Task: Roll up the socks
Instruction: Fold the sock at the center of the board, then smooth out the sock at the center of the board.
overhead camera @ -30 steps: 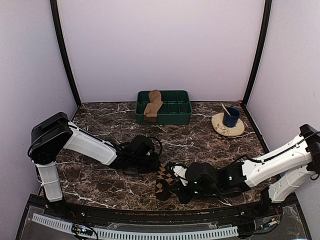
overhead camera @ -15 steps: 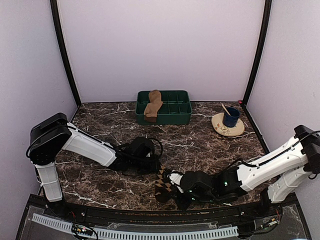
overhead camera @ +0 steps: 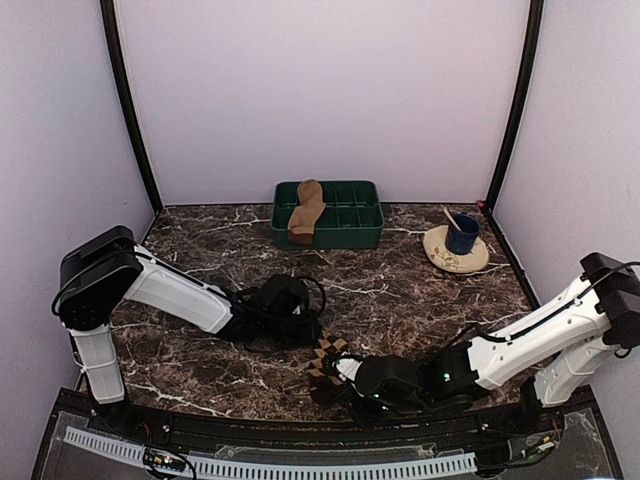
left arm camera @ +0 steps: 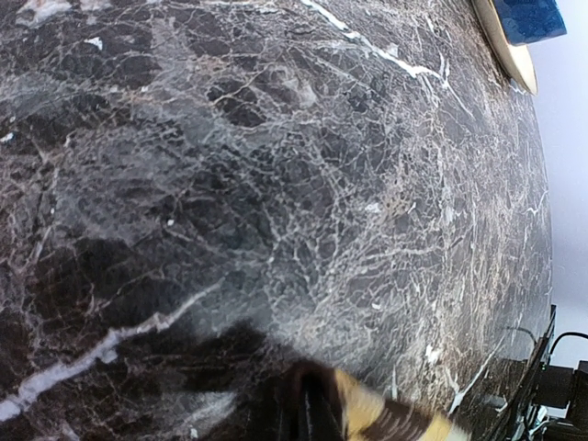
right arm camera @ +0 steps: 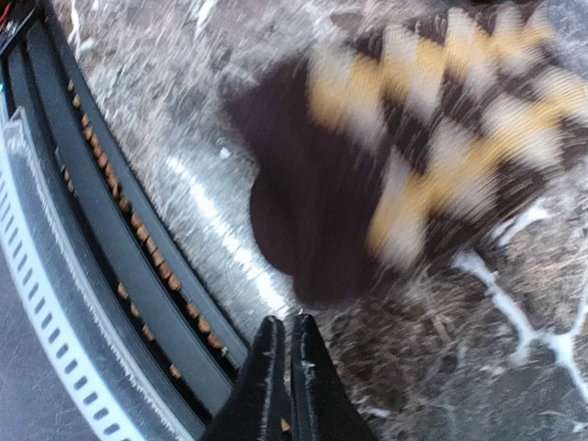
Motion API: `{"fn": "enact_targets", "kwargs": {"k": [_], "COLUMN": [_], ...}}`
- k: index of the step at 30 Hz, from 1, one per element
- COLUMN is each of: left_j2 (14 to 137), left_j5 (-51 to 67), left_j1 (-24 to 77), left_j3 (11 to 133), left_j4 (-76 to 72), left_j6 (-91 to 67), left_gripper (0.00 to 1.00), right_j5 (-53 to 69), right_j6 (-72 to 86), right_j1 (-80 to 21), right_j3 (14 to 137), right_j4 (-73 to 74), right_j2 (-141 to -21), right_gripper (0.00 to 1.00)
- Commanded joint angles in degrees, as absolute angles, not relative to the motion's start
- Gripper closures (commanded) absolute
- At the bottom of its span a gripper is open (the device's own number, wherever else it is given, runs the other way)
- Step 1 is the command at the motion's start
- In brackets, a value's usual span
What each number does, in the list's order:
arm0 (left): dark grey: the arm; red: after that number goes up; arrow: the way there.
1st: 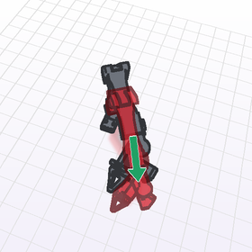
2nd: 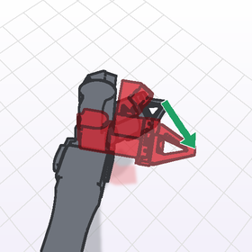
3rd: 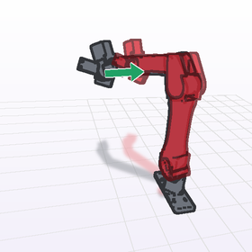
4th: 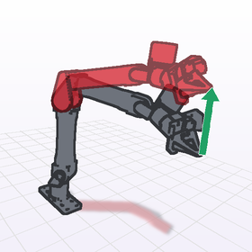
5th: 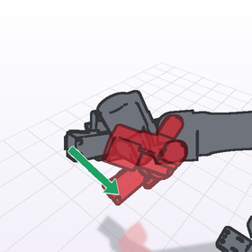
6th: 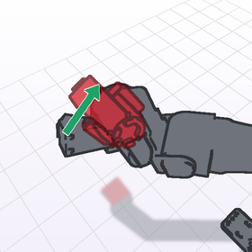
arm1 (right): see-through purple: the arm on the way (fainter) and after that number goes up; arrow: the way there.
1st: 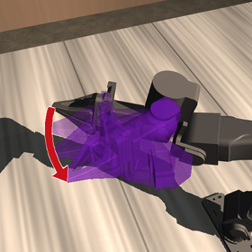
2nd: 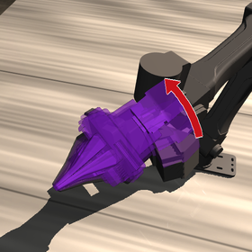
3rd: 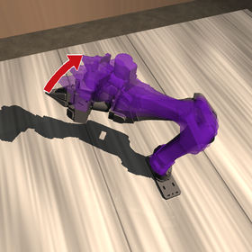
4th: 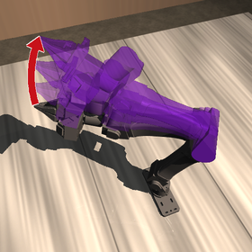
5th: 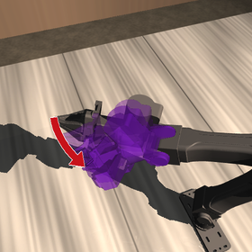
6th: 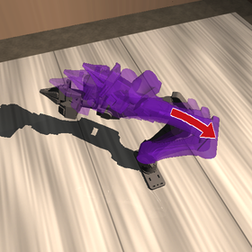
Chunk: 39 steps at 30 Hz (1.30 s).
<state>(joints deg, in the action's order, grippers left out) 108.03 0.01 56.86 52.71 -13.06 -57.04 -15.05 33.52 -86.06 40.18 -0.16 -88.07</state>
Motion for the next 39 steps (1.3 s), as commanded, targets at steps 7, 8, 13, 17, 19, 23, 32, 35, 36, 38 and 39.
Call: {"fn": "enact_targets", "kwargs": {"k": [7, 8, 13, 17, 19, 23, 32, 35, 36, 38, 39], "left_j2": [109.4, 109.2, 108.1, 107.7, 107.8, 108.0, 107.8, 107.9, 107.9, 108.1, 108.2], "left_j5": [-1.1, -1.1, -1.9, -2.6, -2.7, -2.9, -4.0, -4.6, -4.8, -5.5, -5.8], "left_j1": [57.5, 57.5, 58.0, 58.5, 58.6, 58.8, 59.2, 59.2, 59.2, 59.2, 59.2], "left_j3": [48.1, 47.8, 46.9, 47.1, 47.5, 48.1, 48.8, 49.1, 49.1, 49.3, 49.3], "left_j4": [-1.0, -1.4, -2.3, -2.4, -2.2, -1.7, -0.3, 0.0, 0.1, 0.5, 0.7], "left_j6": [-55.6, -55.4, -54.9, -54.1, -53.7, -53.2, -52.5, -52.3, -52.2, -52.1, -52.2], "left_gripper": [1.0, 1.0, 1.0, 1.0, 1.0, 1.0, 1.0, 1.0, 1.0, 1.0, 1.0], "right_j5": [-14.1, -14.2, -16.8, -20.5, -21.3, -20.7, -19.0, -16.9, -16.3, -15.2, -14.6], "right_j6": [35.2, 35.2, 35.4, 36.9, 37.5, 38.5, 47.2, 52.4, 53.7, 56.2, 56.8], "right_j1": [-88.1, -88.2, -88.4, -88.3, -88.1, -87.7, -84.5, -82.9, -82.6, -81.9, -81.6], "right_j3": [41.2, 41.3, 42.6, 43.0, 43.4, 44.7, 47.4, 45.3, 44.6, 43.8, 43.6], "right_j4": [0.2, 0.6, 4.5, 6.4, 6.6, 7.1, 12.4, 11.1, 10.3, 9.6, 9.5], "right_j2": [-90.0, -89.6, -85.8, -82.1, -81.0, -81.5, -85.8, -84.6, -84.0, -83.3, -83.2], "right_gripper": [0.76, 0.75, 0.69, 0.61, 0.56, 0.5, 0.49, 0.49, 0.49, 0.49, 0.49]}}
